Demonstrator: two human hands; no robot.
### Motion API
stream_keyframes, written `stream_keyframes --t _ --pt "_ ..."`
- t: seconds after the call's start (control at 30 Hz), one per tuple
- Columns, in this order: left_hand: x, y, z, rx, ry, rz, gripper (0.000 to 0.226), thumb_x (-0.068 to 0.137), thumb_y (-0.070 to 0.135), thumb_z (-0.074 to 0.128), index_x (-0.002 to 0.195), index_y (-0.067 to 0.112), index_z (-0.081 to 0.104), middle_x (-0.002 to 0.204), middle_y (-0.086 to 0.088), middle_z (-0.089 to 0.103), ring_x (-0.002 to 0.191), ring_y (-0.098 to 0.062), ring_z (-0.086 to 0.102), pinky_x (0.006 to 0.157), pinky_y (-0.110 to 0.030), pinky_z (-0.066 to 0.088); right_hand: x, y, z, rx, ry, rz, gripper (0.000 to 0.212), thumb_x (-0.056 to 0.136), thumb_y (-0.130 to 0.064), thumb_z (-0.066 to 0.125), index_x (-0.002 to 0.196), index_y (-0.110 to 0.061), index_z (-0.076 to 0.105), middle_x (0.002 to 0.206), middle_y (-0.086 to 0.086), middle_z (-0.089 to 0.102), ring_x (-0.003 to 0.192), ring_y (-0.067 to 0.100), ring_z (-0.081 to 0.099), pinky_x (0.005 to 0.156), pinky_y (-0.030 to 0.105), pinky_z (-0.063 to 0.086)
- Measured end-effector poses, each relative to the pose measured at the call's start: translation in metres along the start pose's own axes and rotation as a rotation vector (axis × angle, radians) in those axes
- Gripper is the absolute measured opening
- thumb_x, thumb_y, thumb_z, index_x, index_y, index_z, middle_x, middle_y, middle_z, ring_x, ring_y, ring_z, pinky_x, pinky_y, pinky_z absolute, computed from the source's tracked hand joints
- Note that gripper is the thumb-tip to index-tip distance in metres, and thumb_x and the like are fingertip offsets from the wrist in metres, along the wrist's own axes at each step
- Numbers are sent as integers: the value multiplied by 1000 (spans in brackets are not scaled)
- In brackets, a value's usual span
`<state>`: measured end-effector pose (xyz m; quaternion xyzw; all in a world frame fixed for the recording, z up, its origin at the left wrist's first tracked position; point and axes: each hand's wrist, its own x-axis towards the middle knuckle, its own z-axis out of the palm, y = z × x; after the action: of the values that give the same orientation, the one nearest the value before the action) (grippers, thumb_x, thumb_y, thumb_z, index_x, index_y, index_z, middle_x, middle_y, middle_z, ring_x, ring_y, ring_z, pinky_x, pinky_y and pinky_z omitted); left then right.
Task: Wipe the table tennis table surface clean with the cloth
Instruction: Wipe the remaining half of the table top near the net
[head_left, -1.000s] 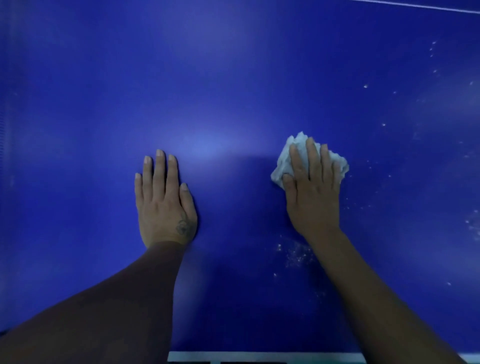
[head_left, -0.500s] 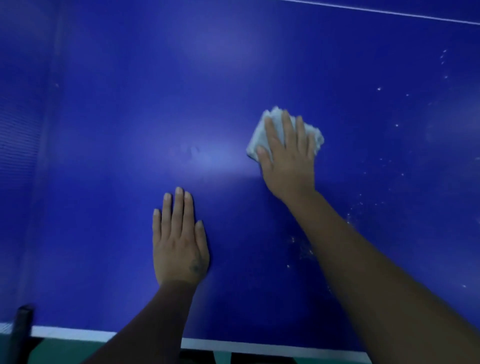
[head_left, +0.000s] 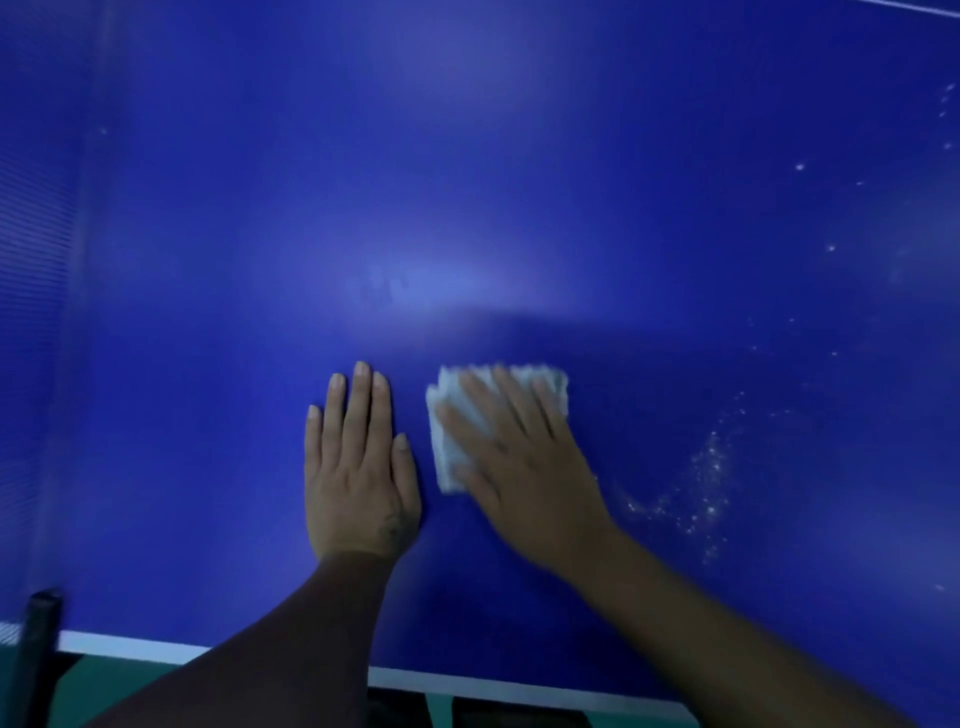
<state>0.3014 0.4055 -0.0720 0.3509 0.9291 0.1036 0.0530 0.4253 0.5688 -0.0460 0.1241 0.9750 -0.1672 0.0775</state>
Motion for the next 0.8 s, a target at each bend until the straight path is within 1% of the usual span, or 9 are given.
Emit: stream_keyframes --t 0.1,0.2,0.3,0.4,0.47,0.53,0.67,0.73,0.8 --pt "0 1 0 2 -5 -6 61 108 23 38 164 1 30 175 -11 22 164 -30 14 132 -55 16 -26 -1 7 4 -37 -56 64 114 -44 42 171 -31 17 180 0 6 166 28 5 131 59 15" --pt "1 1 0 3 -2 -5 61 107 21 40 164 1 31 175 -11 24 164 -31 15 131 -56 16 20 39 -3 -112 11 -66 69 110 -34 45 172 -24 16 179 6 11 164 35 11 129 66 9" --pt "0 0 1 1 -14 -7 61 108 22 39 164 0 30 175 -11 23 164 -31 14 131 -58 17 58 105 -23 -131 91 166 63 113 -41 33 171 -22 17 179 6 13 164 35 12 130 64 7" --pt "0 0 2 9 -19 -11 61 109 23 36 165 1 28 176 -10 21 164 -30 12 130 -58 17 40 138 -30 -77 170 361 61 116 -50 23 171 -24 21 179 3 14 165 30 10 131 61 8" --pt "1 0 2 10 -23 -10 61 109 25 34 166 2 26 176 -9 20 164 -29 11 131 -57 16 8 130 -24 -69 212 452 59 117 -45 26 171 -21 21 179 5 13 165 31 9 131 61 8" --pt "1 0 1 11 -31 -9 61 110 26 31 166 3 24 177 -8 17 165 -28 10 132 -56 15 -33 102 -10 -48 236 519 59 117 -39 30 170 -17 21 178 9 13 165 34 9 130 62 10" --pt "0 1 -1 -1 -42 -14 61 111 28 28 167 5 22 178 -6 14 165 -26 6 133 -54 11 -107 20 23 34 204 536 62 113 -34 42 170 -16 23 179 11 11 165 37 7 129 68 11" --pt "0 1 -2 0 -37 -13 60 112 29 27 167 5 22 178 -6 14 165 -25 5 133 -53 10 -114 9 29 31 186 517 62 113 -37 40 170 -18 23 179 9 10 165 36 7 129 68 10" --pt "0 1 -2 6 -36 -4 60 112 30 25 168 6 22 178 -6 14 165 -25 5 133 -51 9 -100 23 26 18 177 524 61 114 -38 36 171 -20 21 179 8 10 165 34 7 129 66 11"
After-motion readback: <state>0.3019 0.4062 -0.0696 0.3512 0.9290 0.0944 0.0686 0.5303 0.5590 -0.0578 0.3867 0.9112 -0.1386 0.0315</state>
